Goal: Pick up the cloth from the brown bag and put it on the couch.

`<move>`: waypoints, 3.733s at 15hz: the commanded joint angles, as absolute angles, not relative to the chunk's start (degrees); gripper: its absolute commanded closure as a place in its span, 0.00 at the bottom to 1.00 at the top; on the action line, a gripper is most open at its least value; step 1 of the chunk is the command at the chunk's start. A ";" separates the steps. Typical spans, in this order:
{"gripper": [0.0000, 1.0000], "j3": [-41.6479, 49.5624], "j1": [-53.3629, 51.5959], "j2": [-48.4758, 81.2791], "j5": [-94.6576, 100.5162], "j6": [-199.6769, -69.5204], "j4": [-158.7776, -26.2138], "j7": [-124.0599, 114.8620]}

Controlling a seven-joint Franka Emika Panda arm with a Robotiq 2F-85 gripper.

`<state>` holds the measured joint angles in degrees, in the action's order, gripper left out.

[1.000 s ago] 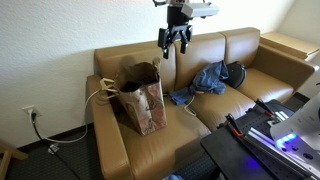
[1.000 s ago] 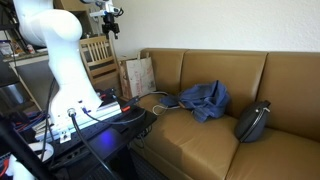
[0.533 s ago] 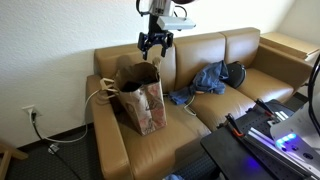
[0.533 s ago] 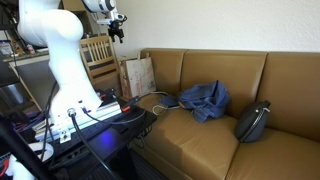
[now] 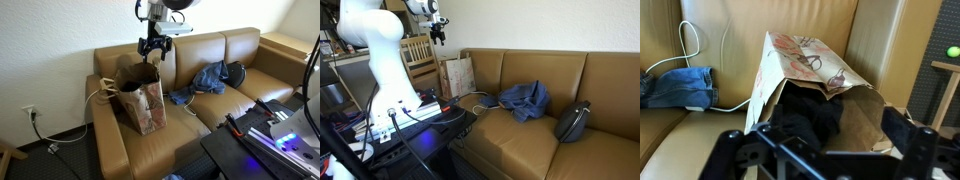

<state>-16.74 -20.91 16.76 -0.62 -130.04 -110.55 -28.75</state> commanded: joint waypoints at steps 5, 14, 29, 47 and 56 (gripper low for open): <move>0.00 -13.20 -22.42 16.77 0.17 -131.63 -110.38 -30.79; 0.00 -13.84 -22.82 15.87 -0.36 -131.72 -109.35 -30.47; 0.00 -7.52 -31.65 41.04 9.50 -132.27 -83.42 -36.46; 0.00 -3.95 -33.06 56.50 7.92 -138.89 -78.63 -35.70; 0.00 0.57 -38.32 56.52 9.57 -144.61 -79.18 -38.29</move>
